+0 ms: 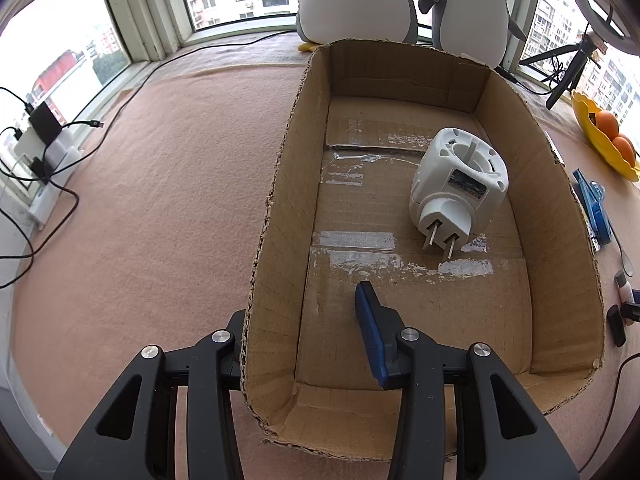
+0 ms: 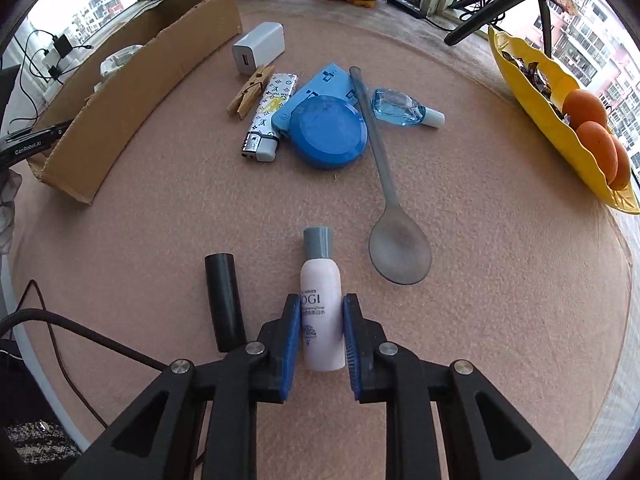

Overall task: Organize rigid objects
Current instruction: 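Grasp the white lotion bottle with the right gripper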

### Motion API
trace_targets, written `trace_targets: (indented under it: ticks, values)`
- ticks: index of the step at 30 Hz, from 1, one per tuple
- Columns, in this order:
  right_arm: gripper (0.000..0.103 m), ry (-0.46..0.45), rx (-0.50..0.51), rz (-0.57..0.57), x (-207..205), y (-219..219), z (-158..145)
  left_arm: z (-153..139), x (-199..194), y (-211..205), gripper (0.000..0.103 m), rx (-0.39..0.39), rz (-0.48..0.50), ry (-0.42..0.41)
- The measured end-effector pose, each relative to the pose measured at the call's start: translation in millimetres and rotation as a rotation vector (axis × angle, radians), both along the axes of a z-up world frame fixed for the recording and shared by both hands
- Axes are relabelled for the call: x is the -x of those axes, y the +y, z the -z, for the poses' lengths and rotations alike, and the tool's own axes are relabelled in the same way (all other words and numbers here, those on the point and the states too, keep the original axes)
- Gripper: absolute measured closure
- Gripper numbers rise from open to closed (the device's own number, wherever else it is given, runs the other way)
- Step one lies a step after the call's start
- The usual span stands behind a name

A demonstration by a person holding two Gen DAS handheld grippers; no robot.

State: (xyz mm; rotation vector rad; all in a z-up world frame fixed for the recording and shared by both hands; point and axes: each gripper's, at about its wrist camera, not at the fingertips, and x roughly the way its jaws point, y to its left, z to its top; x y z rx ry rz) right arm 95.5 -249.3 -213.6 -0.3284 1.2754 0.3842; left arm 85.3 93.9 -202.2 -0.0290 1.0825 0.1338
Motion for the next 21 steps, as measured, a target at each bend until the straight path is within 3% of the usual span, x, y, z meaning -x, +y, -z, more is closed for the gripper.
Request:
trace_targets:
  ticks: [11, 21]
  values:
    - [0.085, -0.022, -0.036, 0.064, 1.8, -8.0, -1.1, -0.1, -0.3, -0.2, 0.062, -0.001, 0.0, 0.0]
    - [0.085, -0.121, -0.095, 0.111, 13.7, -8.8, -39.6, -0.1, -0.3, -0.2, 0.062, -0.001, -0.001, 0.0]
